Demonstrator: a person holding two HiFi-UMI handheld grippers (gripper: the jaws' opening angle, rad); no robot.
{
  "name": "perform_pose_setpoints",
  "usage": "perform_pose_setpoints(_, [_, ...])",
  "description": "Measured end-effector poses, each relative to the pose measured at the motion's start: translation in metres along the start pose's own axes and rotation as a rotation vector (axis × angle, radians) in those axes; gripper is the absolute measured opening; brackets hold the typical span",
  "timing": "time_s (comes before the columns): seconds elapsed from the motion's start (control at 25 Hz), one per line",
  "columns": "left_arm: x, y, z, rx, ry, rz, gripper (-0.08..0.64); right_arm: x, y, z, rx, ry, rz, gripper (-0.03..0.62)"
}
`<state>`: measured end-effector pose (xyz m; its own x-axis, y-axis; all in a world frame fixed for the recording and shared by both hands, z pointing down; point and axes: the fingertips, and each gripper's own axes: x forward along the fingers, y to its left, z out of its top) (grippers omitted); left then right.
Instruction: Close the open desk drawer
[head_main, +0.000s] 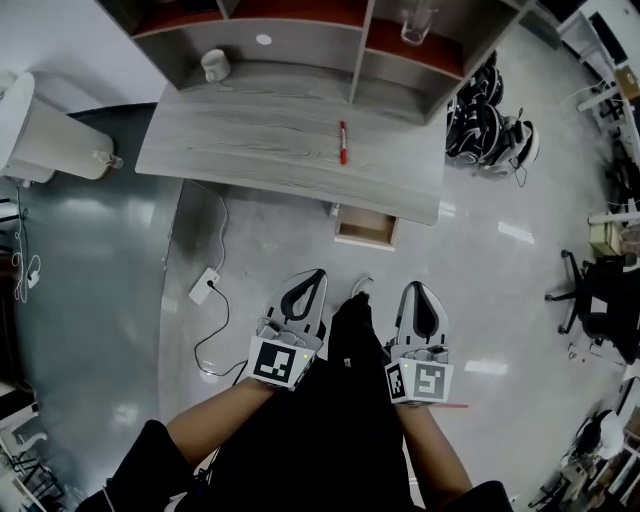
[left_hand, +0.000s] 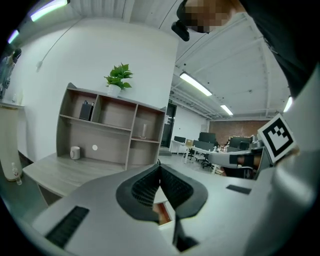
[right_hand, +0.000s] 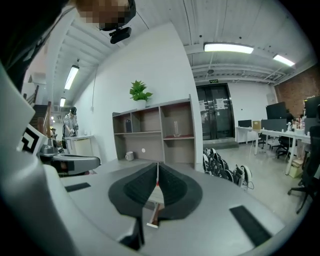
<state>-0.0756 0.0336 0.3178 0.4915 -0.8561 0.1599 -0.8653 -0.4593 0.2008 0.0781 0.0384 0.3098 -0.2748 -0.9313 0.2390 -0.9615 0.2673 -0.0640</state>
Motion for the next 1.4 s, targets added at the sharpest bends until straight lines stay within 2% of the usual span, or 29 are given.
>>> perform_pose_setpoints(0.16, [0.012,-0.002,-0.008,0.014,0.012,0.022,0.012,0.011,-0.014,-0.008,-0.036,0.016,0.022,0.018])
perform_pose_setpoints(0.28, [0.023,0.003,-0.020,-0.010,0.020,0.040,0.012,0.024,-0.022,-0.024,-0.051,0.040,0.040,0.018])
perform_pose_setpoints(0.4, [0.027,0.011,-0.041,-0.026,0.048,0.046,0.012,0.037,-0.020,-0.055,-0.051,0.084,0.068,0.020])
perform_pose_setpoints(0.56, [0.034,0.029,-0.093,0.011,0.129,0.065,0.012,0.055,-0.025,-0.098,-0.052,0.134,0.082,0.020])
perform_pose_setpoints(0.72, [0.054,0.037,-0.118,-0.003,0.165,0.056,0.012,0.072,-0.037,-0.146,-0.077,0.194,0.110,0.023])
perform_pose_setpoints(0.84, [0.068,0.040,-0.141,-0.017,0.193,0.051,0.014,0.084,-0.047,-0.182,-0.098,0.248,0.143,0.089])
perform_pose_setpoints(1.12, [0.085,0.047,-0.197,-0.029,0.265,0.076,0.015,0.106,-0.078,-0.237,-0.093,0.315,0.123,0.112])
perform_pose_setpoints(1.4, [0.104,0.063,-0.256,-0.011,0.330,0.081,0.086,0.127,-0.108,-0.301,-0.109,0.387,0.106,0.118])
